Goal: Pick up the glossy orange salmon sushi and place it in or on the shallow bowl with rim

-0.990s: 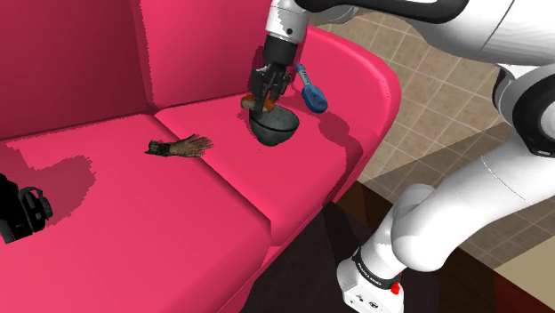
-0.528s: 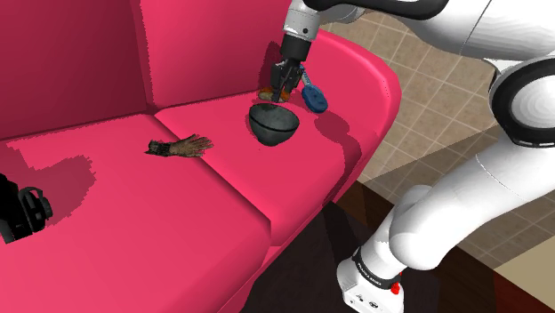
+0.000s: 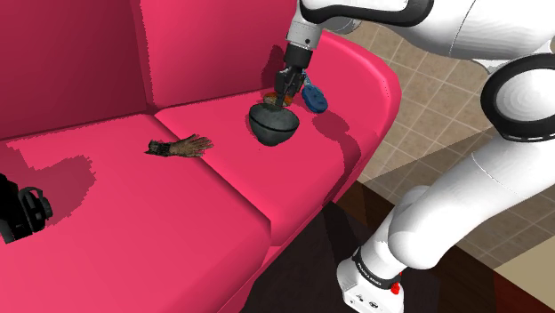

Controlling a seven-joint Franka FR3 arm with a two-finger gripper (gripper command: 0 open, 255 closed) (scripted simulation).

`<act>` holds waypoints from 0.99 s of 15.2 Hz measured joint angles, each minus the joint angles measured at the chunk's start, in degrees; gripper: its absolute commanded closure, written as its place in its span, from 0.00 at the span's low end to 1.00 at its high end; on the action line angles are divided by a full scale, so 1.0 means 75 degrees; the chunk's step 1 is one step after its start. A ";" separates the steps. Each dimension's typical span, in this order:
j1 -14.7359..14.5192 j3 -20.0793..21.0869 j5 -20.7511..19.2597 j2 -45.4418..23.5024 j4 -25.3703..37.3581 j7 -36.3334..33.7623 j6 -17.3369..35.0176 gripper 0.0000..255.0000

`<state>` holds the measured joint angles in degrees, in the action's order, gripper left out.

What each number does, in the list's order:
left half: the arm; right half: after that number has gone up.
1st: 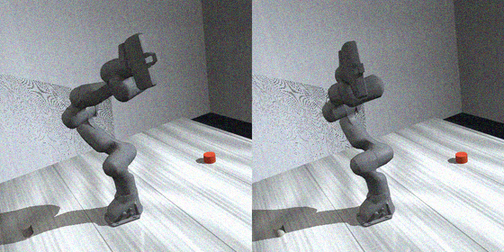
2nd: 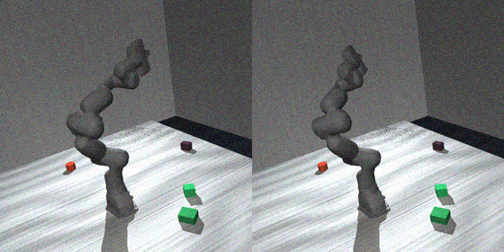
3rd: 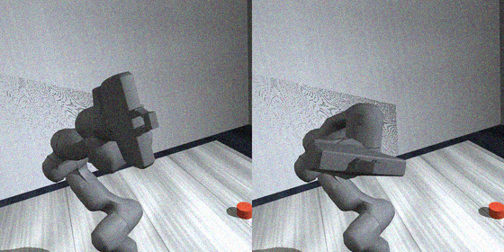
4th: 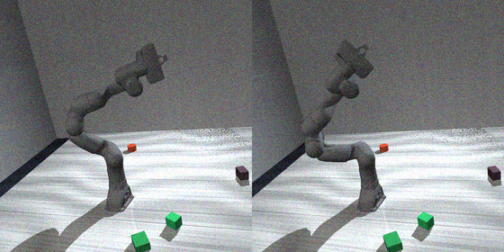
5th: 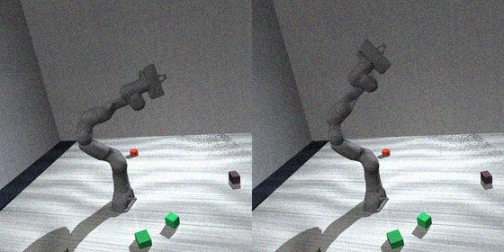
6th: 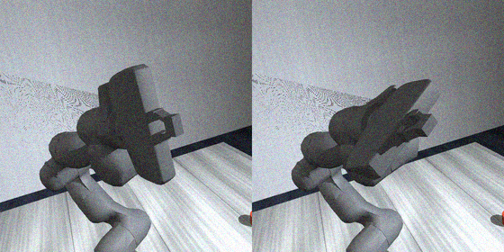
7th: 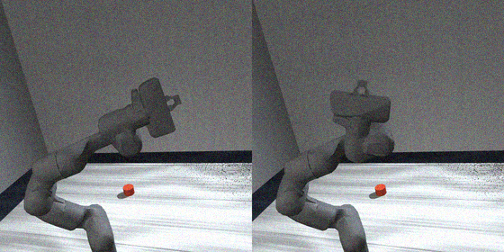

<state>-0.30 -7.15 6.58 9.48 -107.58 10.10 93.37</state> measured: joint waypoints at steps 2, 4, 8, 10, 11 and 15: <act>0.0000 0.0002 0.0001 0.0017 -0.0238 0.0023 0.0218 1.00; -0.0005 0.0010 0.0005 0.0018 -0.0455 0.0037 0.0435 1.00; -0.0006 0.0012 0.0013 0.0001 -0.0759 0.0072 0.0754 1.00; -0.0006 0.0014 0.0014 0.0007 -0.0815 0.0076 0.0806 1.00; -0.0005 0.0013 0.0013 0.0011 -0.0831 0.0079 0.0817 1.00; -0.0005 0.0012 0.0013 0.0016 -0.0845 0.0081 0.0828 0.00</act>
<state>-0.34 -7.06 6.68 9.60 -113.91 10.70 99.58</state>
